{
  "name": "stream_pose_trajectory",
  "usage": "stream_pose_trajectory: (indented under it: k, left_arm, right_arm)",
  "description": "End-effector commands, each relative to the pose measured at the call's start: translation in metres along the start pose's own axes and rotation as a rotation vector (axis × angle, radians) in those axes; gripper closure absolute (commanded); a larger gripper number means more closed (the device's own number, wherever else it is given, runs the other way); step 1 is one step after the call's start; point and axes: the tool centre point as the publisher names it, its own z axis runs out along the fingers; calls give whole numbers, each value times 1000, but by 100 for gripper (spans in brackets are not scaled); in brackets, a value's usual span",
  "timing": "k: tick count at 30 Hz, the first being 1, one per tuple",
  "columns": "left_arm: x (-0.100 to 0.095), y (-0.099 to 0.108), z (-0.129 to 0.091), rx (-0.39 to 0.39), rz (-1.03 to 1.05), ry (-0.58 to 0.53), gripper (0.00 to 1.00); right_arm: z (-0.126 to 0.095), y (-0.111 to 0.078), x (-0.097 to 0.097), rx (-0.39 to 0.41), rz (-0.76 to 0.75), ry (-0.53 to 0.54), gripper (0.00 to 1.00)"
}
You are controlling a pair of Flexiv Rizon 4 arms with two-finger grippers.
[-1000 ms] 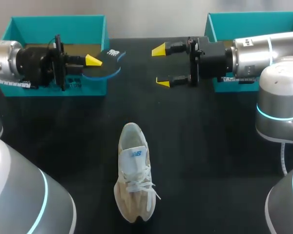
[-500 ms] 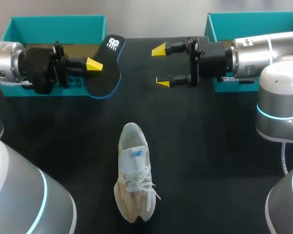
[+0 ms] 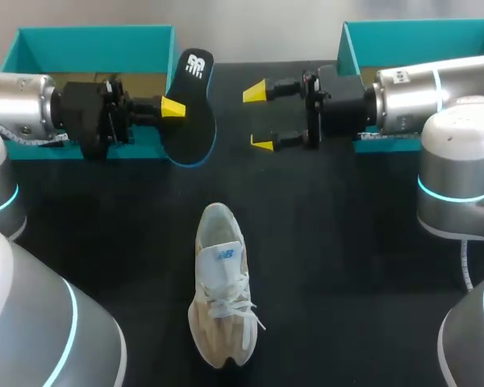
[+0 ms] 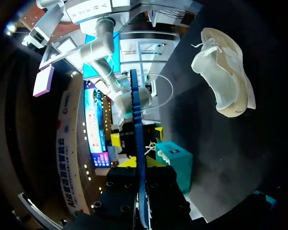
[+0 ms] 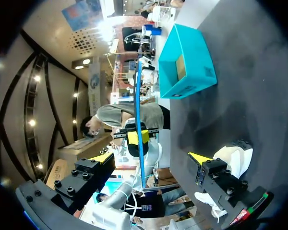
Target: Take the shoe out of the shoebox, open the shoe tongue, remove and reinsert the insole, then place the shoe into the shoebox
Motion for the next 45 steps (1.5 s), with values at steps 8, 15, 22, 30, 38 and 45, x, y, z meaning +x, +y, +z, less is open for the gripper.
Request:
stream_pose_trajectory:
  k: [8, 15, 22, 30, 38, 45]
  left_arm:
    - [14, 0, 11, -26, 11, 1, 100]
    - [18, 0, 12, -26, -10, -9, 100]
    - [15, -1, 11, -27, -7, -9, 100]
    - [17, -3, 11, -31, 0, -4, 100]
    - [16, -4, 12, -36, 22, 7, 100]
    - [17, -5, 11, -63, 25, -10, 100]
  right_arm:
    - [35, -5, -5, 97, -114, 2, 0]
    - [46, -12, -2, 144, -168, -8, 0]
    - [49, -19, -4, 171, -189, 19, 0]
    - [53, -18, -3, 195, -200, 17, 0]
    - [73, -16, -7, 265, -271, -14, 0]
    - [79, -13, -8, 253, -299, -6, 1]
